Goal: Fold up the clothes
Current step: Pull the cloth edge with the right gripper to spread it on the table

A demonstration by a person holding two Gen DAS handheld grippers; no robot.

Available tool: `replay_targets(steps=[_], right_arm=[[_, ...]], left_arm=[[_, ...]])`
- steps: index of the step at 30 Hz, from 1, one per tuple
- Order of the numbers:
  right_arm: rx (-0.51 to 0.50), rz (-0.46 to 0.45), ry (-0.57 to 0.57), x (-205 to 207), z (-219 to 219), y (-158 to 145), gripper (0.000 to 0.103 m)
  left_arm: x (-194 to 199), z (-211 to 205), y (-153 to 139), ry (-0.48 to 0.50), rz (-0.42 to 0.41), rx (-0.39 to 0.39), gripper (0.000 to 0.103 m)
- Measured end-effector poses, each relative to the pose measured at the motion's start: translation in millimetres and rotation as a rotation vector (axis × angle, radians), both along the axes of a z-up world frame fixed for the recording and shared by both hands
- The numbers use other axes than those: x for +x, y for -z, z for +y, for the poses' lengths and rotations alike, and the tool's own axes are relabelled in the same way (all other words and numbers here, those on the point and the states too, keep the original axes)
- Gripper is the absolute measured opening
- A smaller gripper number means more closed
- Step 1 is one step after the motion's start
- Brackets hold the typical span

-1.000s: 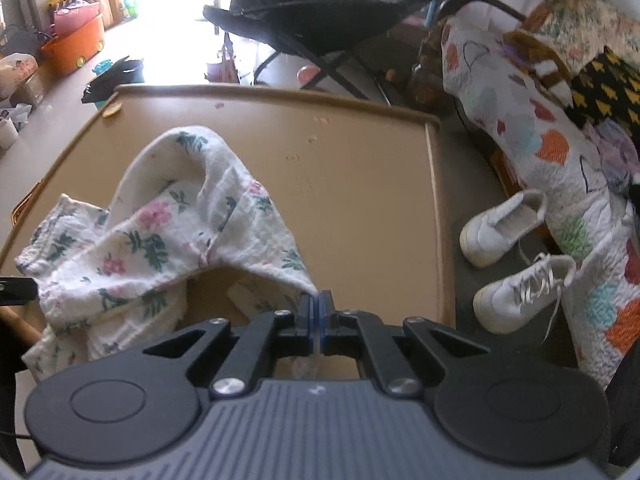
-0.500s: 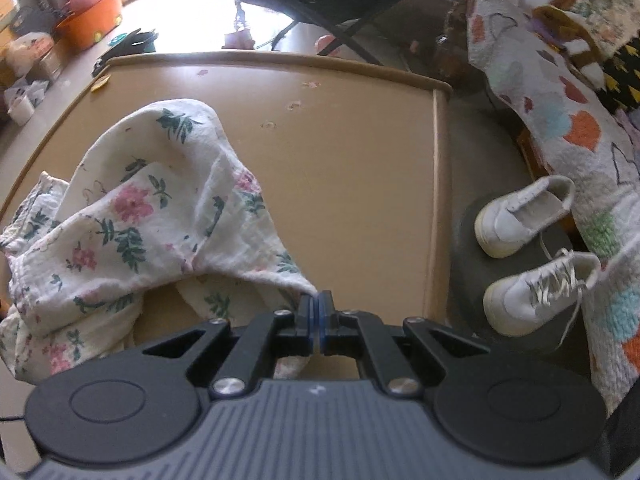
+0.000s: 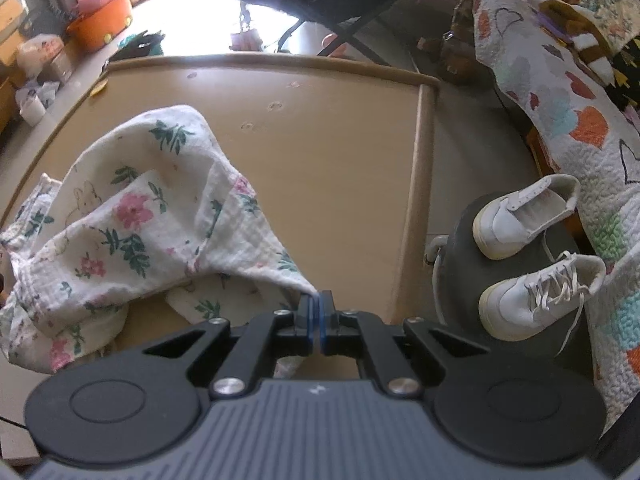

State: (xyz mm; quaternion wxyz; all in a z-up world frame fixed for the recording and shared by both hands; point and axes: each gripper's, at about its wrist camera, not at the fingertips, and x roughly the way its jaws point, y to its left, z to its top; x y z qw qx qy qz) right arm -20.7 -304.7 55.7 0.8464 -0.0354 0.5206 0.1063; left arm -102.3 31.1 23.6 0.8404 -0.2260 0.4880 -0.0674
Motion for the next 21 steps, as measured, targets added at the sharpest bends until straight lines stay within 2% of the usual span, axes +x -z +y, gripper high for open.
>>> replay_targets(steps=[10, 15, 21], right_arm=[[-0.037, -0.088, 0.143, -6, -37, -22, 0.003], [-0.047, -0.102, 0.187, -10, -60, -31, 0.003], [-0.047, -0.081, 0.200, -14, -61, -23, 0.003]], left_arm=[[19, -25, -12, 0.062, -0.026, 0.075, 0.060], [29, -19, -11, 0.037, -0.020, 0.134, 0.060], [41, -6, -17, -0.025, -0.030, 0.202, 0.060]])
